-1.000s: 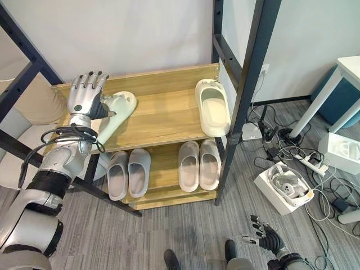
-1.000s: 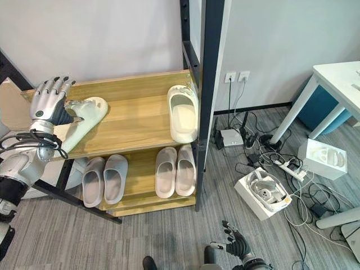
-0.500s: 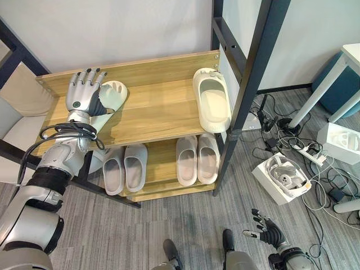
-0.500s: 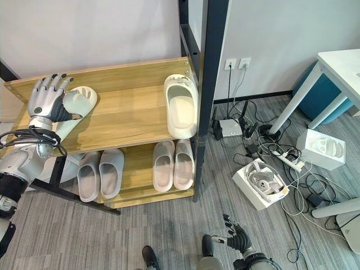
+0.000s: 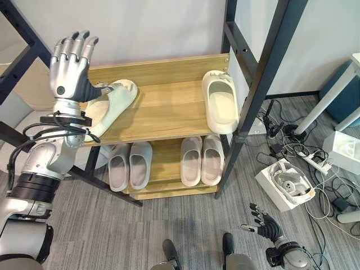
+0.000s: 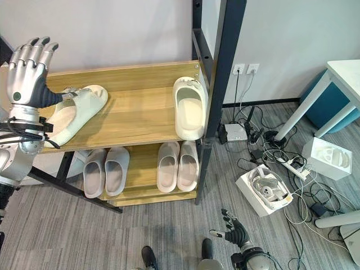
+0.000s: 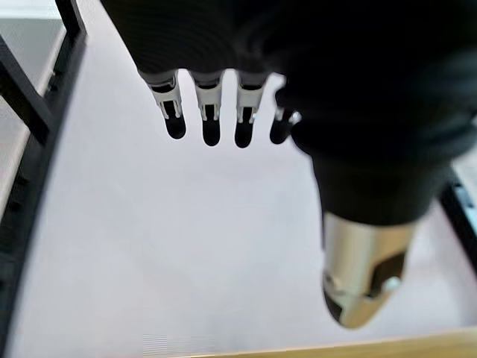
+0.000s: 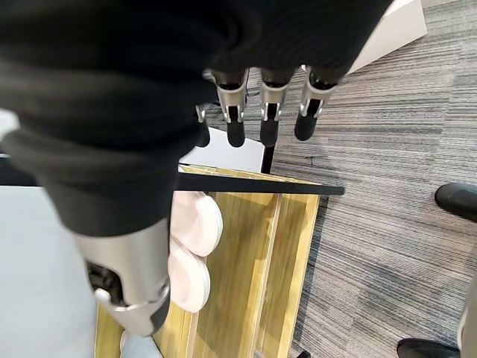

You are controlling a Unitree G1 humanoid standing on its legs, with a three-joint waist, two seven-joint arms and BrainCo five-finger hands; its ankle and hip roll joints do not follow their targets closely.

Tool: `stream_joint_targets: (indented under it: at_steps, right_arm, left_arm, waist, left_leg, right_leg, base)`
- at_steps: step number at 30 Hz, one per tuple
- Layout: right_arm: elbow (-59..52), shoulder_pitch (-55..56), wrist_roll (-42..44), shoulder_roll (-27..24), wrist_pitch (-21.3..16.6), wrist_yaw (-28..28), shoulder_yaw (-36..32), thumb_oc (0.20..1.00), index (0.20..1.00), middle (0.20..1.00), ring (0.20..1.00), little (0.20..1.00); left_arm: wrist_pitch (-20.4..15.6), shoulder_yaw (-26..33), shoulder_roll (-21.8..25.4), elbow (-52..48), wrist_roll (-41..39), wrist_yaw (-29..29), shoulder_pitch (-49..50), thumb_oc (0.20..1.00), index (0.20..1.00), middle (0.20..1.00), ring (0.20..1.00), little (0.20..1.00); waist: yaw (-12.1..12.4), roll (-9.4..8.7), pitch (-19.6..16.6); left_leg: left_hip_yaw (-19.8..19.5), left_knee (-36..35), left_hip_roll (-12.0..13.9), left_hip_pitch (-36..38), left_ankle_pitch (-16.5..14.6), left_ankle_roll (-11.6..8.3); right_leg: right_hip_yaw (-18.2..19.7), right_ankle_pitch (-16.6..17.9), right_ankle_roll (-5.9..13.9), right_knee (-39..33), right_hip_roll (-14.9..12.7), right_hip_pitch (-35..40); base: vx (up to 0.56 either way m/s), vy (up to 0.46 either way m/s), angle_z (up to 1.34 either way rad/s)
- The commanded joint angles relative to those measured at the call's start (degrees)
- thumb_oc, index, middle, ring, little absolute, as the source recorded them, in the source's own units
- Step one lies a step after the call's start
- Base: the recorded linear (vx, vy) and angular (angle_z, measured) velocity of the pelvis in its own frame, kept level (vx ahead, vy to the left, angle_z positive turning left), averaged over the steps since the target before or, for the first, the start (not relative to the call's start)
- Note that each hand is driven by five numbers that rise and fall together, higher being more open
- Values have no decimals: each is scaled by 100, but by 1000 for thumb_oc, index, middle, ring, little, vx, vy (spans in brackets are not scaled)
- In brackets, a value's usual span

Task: Arrange the slippers neatly on the shoe rack.

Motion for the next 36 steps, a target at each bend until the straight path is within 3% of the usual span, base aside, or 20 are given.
stream_joint_targets:
  at_steps: [1,7,13,21,22,23,30,36]
  right_arm:
    - [-192,-18,-47,119,-297,8,177,1000,1000,1000,1000,1000]
    - [-247,62,-31,70,-326,-6,109,1000,1000,1000,1000,1000]
    - [-395,68,31,3,-334,-16,54,1000,1000,1000,1000,1000]
    - [-462,19,65,-36,-345,-82,65,1000,1000,1000,1000,1000]
    - [-462,18,65,-30,-345,-82,63,1000,1000,1000,1000,1000]
    - [-467,28,69,-32,-347,-92,63,1000,1000,1000,1000,1000]
    - [-485,83,84,-32,-372,-65,93,1000,1000,1000,1000,1000]
    - [-472,47,108,-2,-347,-44,64,1000,1000,1000,1000,1000]
  left_arm:
    - [73,272,367,356,-39,197,-348,1000,1000,1000,1000,1000]
    - [201,-73,572,1013,137,28,-418,1000,1000,1000,1000,1000]
    - [329,-927,505,1955,85,-116,-1243,1000,1000,1000,1000,1000]
    - [394,-1411,356,2625,-215,-83,-1939,1000,1000,1000,1000,1000]
    - [392,-1426,355,2635,-219,-80,-1956,485,485,485,485,485]
    - [398,-1440,350,2648,-243,-75,-1988,200,200,200,200,200]
    - [253,-1606,283,2721,-389,-121,-2131,200,200,200,200,200]
    - [148,-1562,95,1784,-108,-223,-2038,200,200,200,200,200]
  waist:
    - [47,-249,-112]
    - [-2,-266,-108]
    - [-99,-278,-30]
    - [-176,-343,34]
    - [-170,-347,33]
    - [-177,-348,45]
    - [-210,-360,-7]
    - [-200,-331,-36]
  left_leg:
    - [-144,-34,-12,558,-746,-228]
    - [-109,-34,-39,566,-767,-212]
    - [-36,-34,-106,496,-788,-161]
    - [60,-34,-136,378,-777,-120]
    - [63,-34,-136,375,-777,-120]
    - [64,-34,-134,402,-807,-120]
    - [101,-34,-137,445,-808,-122]
    - [66,-34,-123,494,-815,-134]
  right_leg:
    - [-264,-357,462,37,-197,50]
    - [-249,-319,494,48,-221,19]
    - [-175,-253,557,78,-267,-146]
    - [-61,-186,601,112,-298,-343]
    - [-58,-185,601,114,-298,-348]
    - [-49,-198,613,109,-294,-323]
    - [-39,-188,597,84,-287,-314]
    - [-71,-232,573,73,-278,-226]
  base:
    - [0,0,0]
    - [8,15,0]
    - [11,55,-7]
    - [8,33,-5]
    - [19,12,-8]
    - [7,7,-9]
    - [9,-1,-5]
    - [-12,-39,1]
